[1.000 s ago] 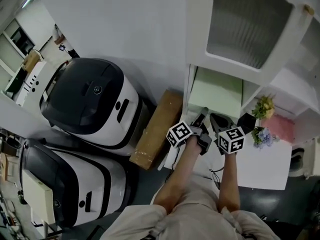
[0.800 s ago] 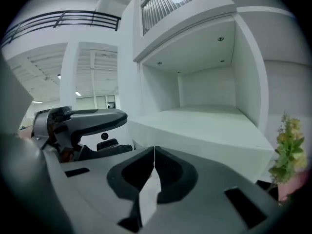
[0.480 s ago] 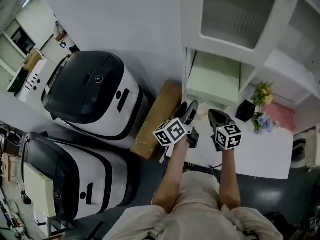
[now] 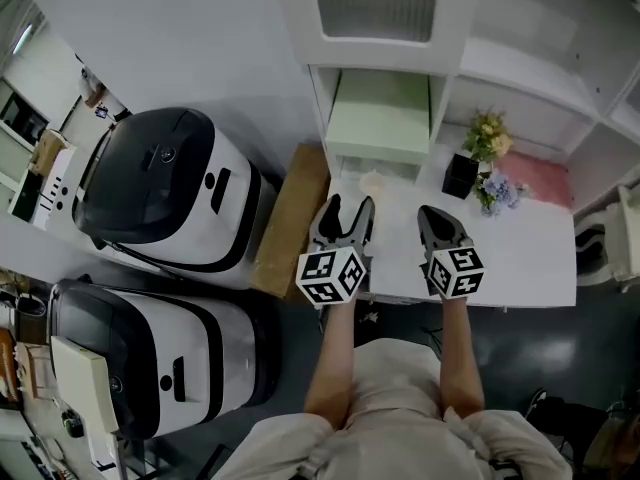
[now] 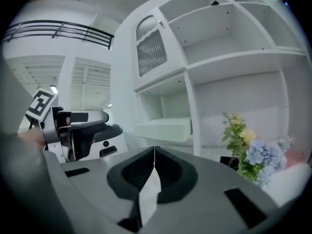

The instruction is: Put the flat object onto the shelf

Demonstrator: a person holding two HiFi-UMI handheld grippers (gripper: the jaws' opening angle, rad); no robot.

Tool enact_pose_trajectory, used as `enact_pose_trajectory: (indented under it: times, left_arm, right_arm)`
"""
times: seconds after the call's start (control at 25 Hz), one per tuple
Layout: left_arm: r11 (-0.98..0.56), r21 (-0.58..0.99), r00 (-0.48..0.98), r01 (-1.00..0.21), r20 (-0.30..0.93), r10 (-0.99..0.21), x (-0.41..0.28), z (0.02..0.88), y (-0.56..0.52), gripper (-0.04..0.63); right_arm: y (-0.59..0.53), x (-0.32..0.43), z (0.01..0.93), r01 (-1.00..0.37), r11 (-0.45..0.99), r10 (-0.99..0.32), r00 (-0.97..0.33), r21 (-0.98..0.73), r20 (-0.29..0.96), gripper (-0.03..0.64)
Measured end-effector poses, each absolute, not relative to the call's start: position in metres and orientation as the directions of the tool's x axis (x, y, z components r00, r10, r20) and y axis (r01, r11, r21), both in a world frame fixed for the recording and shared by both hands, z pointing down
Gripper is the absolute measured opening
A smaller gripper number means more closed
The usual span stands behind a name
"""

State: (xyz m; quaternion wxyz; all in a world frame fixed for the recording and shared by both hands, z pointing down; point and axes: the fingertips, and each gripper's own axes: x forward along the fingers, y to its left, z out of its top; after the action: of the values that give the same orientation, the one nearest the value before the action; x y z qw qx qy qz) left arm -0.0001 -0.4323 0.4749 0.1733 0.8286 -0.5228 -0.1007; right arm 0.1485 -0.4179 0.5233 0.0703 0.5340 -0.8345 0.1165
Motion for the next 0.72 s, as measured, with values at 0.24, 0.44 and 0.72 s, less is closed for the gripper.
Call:
enact_pose_trajectory:
  times: [0.24, 0.44, 0.72]
  left_arm:
    - [-0.419, 0.156, 0.434, -0.895, 0.084, -0.897, 0.033, 0.48, -0.368, 0.281]
    - [-0.432, 0.114, 0.443, -0.895, 0.104, -0.89, 0.046, 0.486, -0.323, 0.282]
    - [-0.424, 0.098, 0.433, -0.9, 0.097, -0.896, 0.047, 0.485, -0.279, 0.281]
  right_arm:
    - [-0.352, 0.174, 0.517, -0.92, 0.372, -0.893, -0.391, -0.123, 0.225, 0.069]
    - [-0.308, 0.184, 0.508, -0.924, 0.366, -0.904, -0.38, -0.108, 0.195, 0.069]
    - [-0.261, 0.186, 0.501, -0.922, 0.373, -0.908, -0.386, -0.108, 0.162, 0.069]
